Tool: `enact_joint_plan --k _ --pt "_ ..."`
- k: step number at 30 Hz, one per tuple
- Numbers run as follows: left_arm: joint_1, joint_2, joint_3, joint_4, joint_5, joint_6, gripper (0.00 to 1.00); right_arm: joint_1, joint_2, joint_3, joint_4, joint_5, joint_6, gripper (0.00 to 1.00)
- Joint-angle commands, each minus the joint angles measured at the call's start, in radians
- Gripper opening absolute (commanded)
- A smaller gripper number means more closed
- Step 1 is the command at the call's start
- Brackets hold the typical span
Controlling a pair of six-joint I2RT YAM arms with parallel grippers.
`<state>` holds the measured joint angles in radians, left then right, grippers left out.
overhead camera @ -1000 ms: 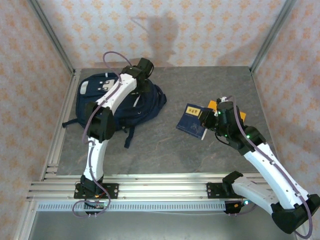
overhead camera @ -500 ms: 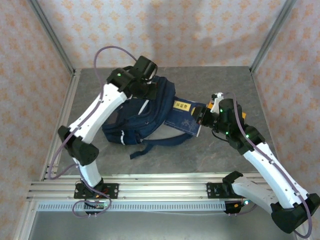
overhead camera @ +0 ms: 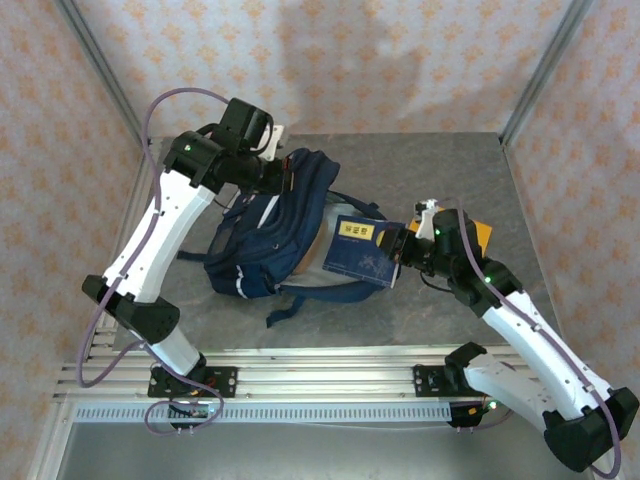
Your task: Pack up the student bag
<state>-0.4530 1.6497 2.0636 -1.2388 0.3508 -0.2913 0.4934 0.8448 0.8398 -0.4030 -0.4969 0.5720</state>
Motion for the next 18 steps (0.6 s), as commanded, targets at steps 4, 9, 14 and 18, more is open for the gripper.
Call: enact_joint_plan --k 4,9,14,18 --pt "0.025 -0.022 0.076 0.117 0.118 0.029 0.0 -0.001 0.059 0.07 0.24 -0.107 0.171 0.0" --pt "0.03 -0.019 0.088 0.134 0.157 0.029 0.0 0.008 0.217 0.127 0.362 -0.152 0.277 0.0" --pt "0.038 -0.031 0.079 0.149 0.2 0.034 0.0 0.063 0.375 0.205 0.367 -0.111 0.26 0.0" --pt "0.071 -0.077 0.045 0.197 0.263 0.002 0.0 0.107 0.474 0.284 0.216 0.008 0.184 0.0"
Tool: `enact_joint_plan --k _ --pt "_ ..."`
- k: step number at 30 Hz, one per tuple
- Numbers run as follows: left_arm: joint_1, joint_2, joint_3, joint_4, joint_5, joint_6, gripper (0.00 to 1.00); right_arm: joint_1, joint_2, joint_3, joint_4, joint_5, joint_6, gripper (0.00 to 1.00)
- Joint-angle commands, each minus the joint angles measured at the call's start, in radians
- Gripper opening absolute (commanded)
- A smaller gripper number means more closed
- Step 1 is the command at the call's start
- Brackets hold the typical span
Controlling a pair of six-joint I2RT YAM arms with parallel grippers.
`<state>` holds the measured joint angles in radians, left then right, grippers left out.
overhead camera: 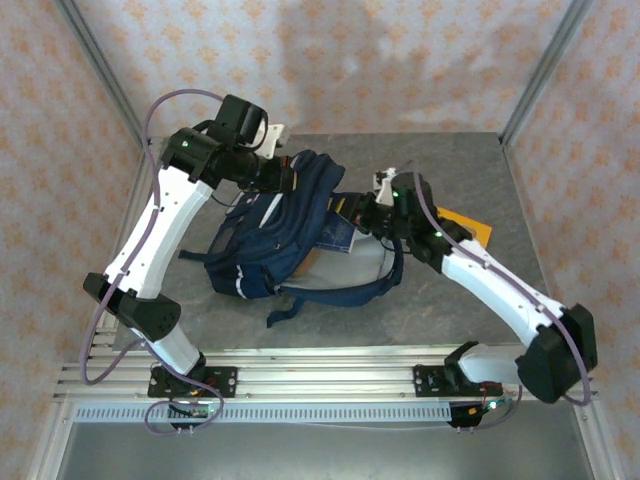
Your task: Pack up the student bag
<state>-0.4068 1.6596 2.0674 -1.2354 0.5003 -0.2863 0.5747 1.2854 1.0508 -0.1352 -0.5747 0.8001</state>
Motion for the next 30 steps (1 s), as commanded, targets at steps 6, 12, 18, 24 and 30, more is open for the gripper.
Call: enact_joint_plan --k 6,12,18,24,30 --pt "0.078 -0.149 -0.007 0.218 0.152 -0.007 0.0 0.086 0.092 0.18 -0.347 0.342 -0.226 0.0" --pt "0.085 -0.163 -0.055 0.247 0.202 -0.017 0.0 0.097 0.081 0.188 -0.348 0.36 -0.252 0.0" --pt "0.083 -0.12 -0.046 0.301 0.264 -0.055 0.0 0.15 0.17 0.268 -0.262 0.221 -0.193 0.0" --pt "0.08 -0.077 -0.006 0.35 0.303 -0.091 0.0 0.197 0.29 0.325 -0.228 0.289 0.013 0.0" --pt "0.08 -0.066 0.004 0.386 0.324 -0.119 0.0 0.25 0.467 0.35 0.047 0.299 0.181 0.1"
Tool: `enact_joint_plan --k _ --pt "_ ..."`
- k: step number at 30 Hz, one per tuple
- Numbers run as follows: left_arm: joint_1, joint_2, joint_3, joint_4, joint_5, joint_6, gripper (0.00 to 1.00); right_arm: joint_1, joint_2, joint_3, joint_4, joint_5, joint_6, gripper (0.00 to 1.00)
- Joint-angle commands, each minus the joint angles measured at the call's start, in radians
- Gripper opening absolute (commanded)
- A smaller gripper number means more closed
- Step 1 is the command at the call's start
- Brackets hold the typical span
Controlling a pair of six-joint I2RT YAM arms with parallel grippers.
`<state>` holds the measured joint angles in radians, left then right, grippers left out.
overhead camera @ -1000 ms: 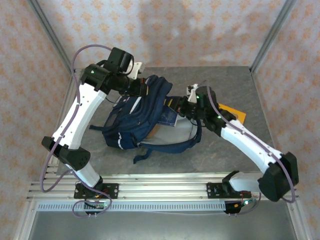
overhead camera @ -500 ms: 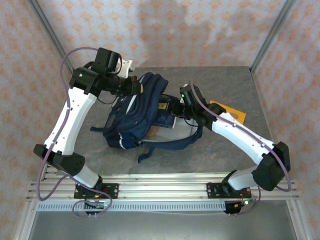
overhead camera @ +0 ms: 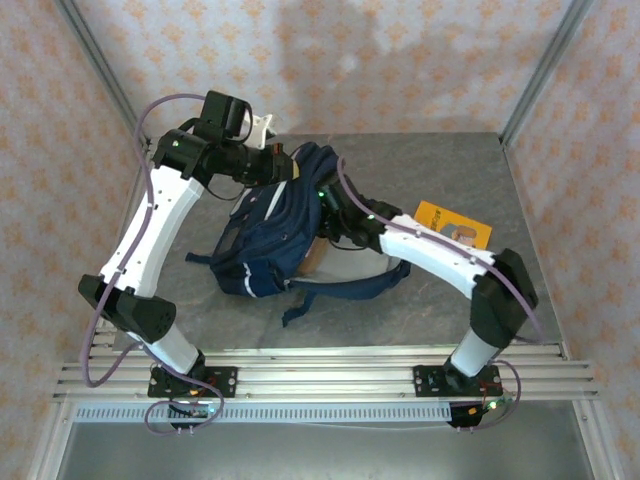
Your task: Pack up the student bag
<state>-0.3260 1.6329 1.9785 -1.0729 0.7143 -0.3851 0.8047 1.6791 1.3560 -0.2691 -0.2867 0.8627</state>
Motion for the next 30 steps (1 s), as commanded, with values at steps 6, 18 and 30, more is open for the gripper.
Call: enact_joint_plan --k 6,18,30 --pt "0.009 -0.056 0.06 0.229 0.095 -0.035 0.0 0.019 0.045 0.0 0.409 0.014 0.019 0.55" --pt "0.038 -0.101 -0.039 0.151 -0.368 -0.071 0.0 -0.068 -0.297 -0.162 0.202 0.064 -0.227 0.76" --pt "0.053 0.081 -0.087 0.24 -0.7 0.034 0.0 -0.367 -0.569 -0.187 -0.418 0.289 -0.293 0.58"
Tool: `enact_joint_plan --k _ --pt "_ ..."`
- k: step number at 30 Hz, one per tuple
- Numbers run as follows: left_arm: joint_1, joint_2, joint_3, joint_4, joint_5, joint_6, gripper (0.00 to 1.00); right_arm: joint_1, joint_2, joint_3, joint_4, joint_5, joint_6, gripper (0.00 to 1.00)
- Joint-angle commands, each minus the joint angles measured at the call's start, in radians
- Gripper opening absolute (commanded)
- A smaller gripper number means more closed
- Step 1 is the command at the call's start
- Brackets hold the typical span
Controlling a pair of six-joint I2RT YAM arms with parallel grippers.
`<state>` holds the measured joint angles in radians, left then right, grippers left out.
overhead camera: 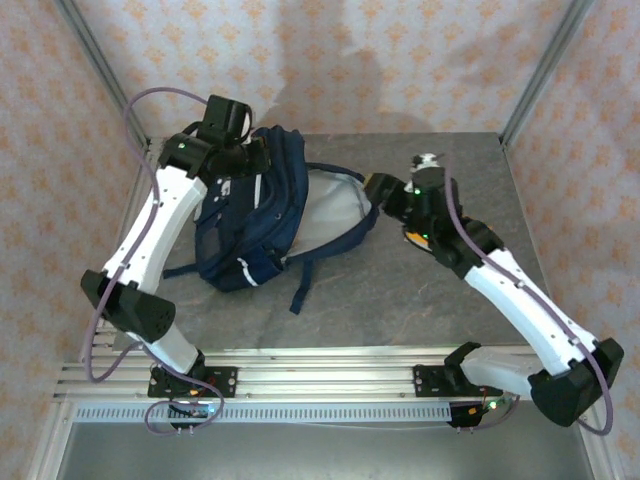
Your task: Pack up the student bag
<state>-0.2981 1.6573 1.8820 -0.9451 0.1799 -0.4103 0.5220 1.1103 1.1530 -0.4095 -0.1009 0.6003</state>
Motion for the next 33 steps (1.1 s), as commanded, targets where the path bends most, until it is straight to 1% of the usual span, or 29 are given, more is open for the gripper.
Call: enact_joint_plan --k 1,2,3,4,5,7,9,11,12,14,15,16,18,21,24,26,29,33 --pt "0.028 0.081 0.0 0.138 -0.155 0.053 0.0 -0.117 0.003 0.022 -0.323 0.113 -0.049 0.57" --pt "0.033 0.103 -0.008 0.157 -0.134 0.047 0.0 -0.134 0.007 0.022 -0.348 0.135 -0.07 0.56" --pt "0.038 0.135 -0.009 0.175 -0.099 0.039 0.0 -0.143 0.017 0.02 -0.372 0.182 -0.096 0.54" --pt "0.041 0.162 -0.007 0.184 -0.068 0.028 0.0 -0.153 0.031 0.018 -0.394 0.228 -0.098 0.49" --pt "0.041 0.179 -0.008 0.195 -0.037 0.017 0.03 -0.171 0.045 0.011 -0.399 0.24 -0.096 0.44" --pt "0.04 0.186 -0.046 0.257 0.052 -0.022 0.17 -0.219 0.081 -0.013 -0.38 0.236 -0.076 0.34" --pt "0.039 0.164 -0.093 0.296 0.1 -0.052 0.28 -0.259 0.141 -0.031 -0.339 0.236 -0.053 0.21" --pt "0.034 0.13 -0.137 0.296 0.116 -0.045 0.37 -0.296 0.207 -0.027 -0.303 0.213 -0.044 0.15" --pt "0.03 0.109 -0.154 0.277 0.108 -0.027 0.41 -0.308 0.259 -0.01 -0.299 0.221 -0.042 0.1" --pt "0.027 0.06 -0.205 0.256 0.099 -0.003 0.48 -0.337 0.36 0.036 -0.313 0.239 -0.026 0.02" --pt "0.024 0.027 -0.238 0.253 0.097 0.007 0.51 -0.364 0.417 0.064 -0.321 0.225 -0.007 0.0" --pt "0.019 -0.005 -0.27 0.245 0.087 0.017 0.54 -0.392 0.476 0.096 -0.342 0.204 0.021 0.0" --pt "-0.003 -0.06 -0.325 0.222 0.052 0.055 0.58 -0.448 0.586 0.169 -0.393 0.165 0.065 0.0" --pt "-0.082 -0.12 -0.393 0.166 -0.026 0.135 0.59 -0.511 0.726 0.265 -0.429 0.106 0.054 0.0" --pt "-0.158 -0.19 -0.458 0.129 -0.071 0.161 0.59 -0.557 0.845 0.347 -0.446 0.033 0.033 0.0" --pt "-0.199 -0.245 -0.497 0.123 -0.086 0.146 0.59 -0.574 0.926 0.407 -0.473 -0.042 0.011 0.0" --pt "-0.232 -0.32 -0.543 0.127 -0.075 0.108 0.59 -0.577 1.021 0.474 -0.541 -0.096 -0.028 0.0" --pt "-0.239 -0.388 -0.57 0.126 -0.066 0.079 0.59 -0.55 1.022 0.4 -0.521 -0.153 -0.027 0.0"
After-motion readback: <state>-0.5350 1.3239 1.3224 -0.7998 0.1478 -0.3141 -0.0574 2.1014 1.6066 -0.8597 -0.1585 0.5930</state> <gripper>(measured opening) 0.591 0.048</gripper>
